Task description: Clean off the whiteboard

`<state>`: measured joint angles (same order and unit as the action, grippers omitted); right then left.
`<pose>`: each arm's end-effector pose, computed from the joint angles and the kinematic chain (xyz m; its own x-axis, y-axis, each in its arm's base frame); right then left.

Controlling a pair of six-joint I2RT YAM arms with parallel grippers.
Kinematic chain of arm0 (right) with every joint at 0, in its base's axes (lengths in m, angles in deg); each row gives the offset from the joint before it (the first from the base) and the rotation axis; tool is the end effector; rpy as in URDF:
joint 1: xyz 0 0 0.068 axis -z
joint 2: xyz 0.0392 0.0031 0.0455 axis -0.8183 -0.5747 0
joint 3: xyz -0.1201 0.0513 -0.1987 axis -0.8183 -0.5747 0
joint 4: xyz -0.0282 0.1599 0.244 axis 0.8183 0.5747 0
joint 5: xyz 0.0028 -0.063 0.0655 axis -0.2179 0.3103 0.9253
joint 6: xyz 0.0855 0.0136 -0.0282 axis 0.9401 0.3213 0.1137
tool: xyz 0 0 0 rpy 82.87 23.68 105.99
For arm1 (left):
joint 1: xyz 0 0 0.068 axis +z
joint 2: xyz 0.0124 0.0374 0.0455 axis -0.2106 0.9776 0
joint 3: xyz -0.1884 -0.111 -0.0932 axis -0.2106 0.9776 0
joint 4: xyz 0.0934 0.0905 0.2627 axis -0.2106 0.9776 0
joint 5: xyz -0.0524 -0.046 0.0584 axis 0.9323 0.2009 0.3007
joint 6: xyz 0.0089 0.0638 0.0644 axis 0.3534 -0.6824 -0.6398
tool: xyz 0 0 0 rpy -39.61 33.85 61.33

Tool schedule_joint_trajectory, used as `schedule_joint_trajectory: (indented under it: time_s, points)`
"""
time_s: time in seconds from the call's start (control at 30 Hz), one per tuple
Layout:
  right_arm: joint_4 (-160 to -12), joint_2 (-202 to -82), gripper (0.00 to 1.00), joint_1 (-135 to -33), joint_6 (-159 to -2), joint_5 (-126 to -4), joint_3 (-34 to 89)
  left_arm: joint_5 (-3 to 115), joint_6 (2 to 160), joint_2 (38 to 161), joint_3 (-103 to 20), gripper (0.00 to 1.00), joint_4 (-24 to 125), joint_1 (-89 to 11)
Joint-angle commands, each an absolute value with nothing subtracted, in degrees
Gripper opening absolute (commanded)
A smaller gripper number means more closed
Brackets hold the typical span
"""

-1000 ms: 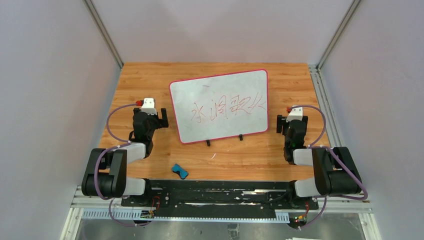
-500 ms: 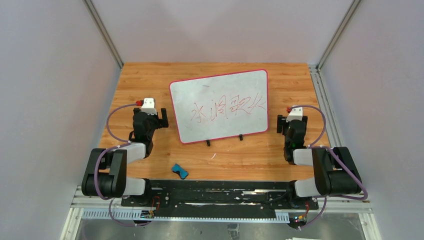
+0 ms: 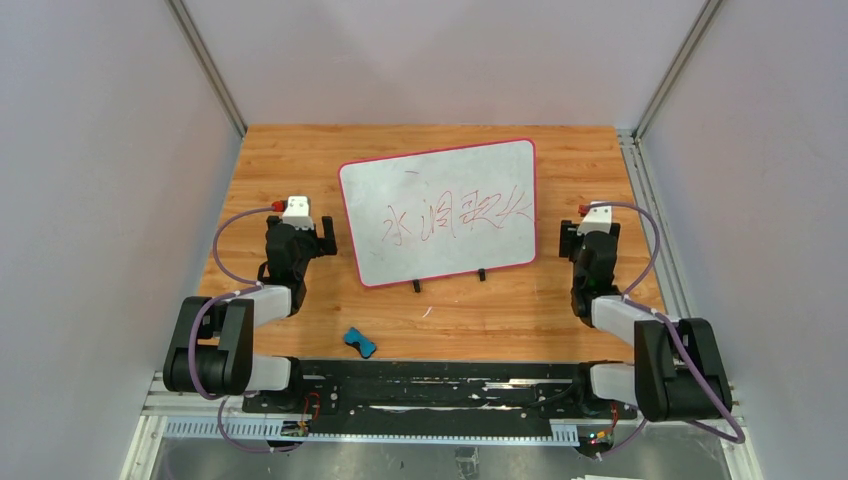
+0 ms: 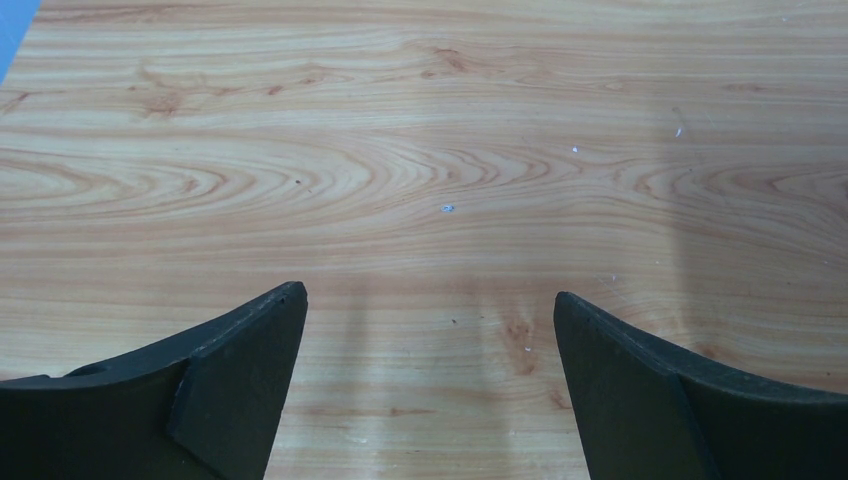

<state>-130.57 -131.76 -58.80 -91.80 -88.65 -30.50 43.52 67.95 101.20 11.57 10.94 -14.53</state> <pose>0.3113 -0.0016 0.1161 -0.1781 -0.0842 -0.9804 0.1951 0.9735 -0.1190 0.3176 -0.0070 0.0884 -0.2796 0.0385 -0.9593 -0.0239 0.9986 0.0470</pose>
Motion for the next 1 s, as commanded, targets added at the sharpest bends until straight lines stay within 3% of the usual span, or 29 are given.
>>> schedule_joint_trajectory:
  time_s: [0.0,0.97]
  points:
    - [-133.4,-134.9,0.68,-59.3,-92.0,-88.7,-32.2,43.4,67.2,101.5,10.2,0.98,9.0,-14.7]
    - [-132.8,-133.0,0.66,-59.6,-92.6,-86.9,-32.8,43.4,67.2,101.5,10.2,0.98,9.0,-14.7]
